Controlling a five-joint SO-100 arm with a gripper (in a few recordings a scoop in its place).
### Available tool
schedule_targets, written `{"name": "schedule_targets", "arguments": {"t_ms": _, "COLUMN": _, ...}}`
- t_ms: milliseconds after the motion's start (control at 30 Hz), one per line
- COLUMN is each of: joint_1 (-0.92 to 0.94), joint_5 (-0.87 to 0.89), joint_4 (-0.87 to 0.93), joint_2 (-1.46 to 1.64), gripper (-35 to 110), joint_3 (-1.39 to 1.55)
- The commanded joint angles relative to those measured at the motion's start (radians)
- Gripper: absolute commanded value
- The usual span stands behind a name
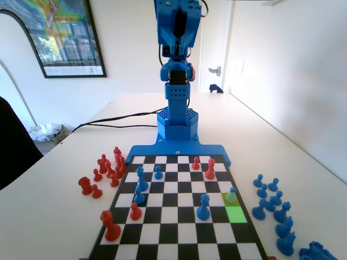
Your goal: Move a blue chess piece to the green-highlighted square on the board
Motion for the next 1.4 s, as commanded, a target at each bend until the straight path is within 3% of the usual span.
{"name": "schedule_targets", "arguments": {"t_ms": 0, "joint_1": -0.009, "joint_5": -0.008, "joint_4": -0.014, "joint_2": 0.025, "gripper": 1, "joint_3": 0.006}}
{"name": "schedule_targets", "arguments": {"t_ms": 667, "joint_1": -0.026, "joint_5": -0.012, "joint_4": -0.015, "joint_2": 0.018, "gripper": 1, "joint_3": 0.003}}
{"name": "schedule_targets", "arguments": {"t_ms": 1033, "joint_1": -0.052, "joint_5": 0.044, "joint_4": 0.002, "joint_2": -0.213, "gripper": 2, "joint_3": -0.204}}
{"name": "schedule_targets", "arguments": {"t_ms": 1367, "joint_1": -0.115, "joint_5": 0.166, "joint_4": -0.048, "joint_2": -0.609, "gripper": 1, "joint_3": -0.419}}
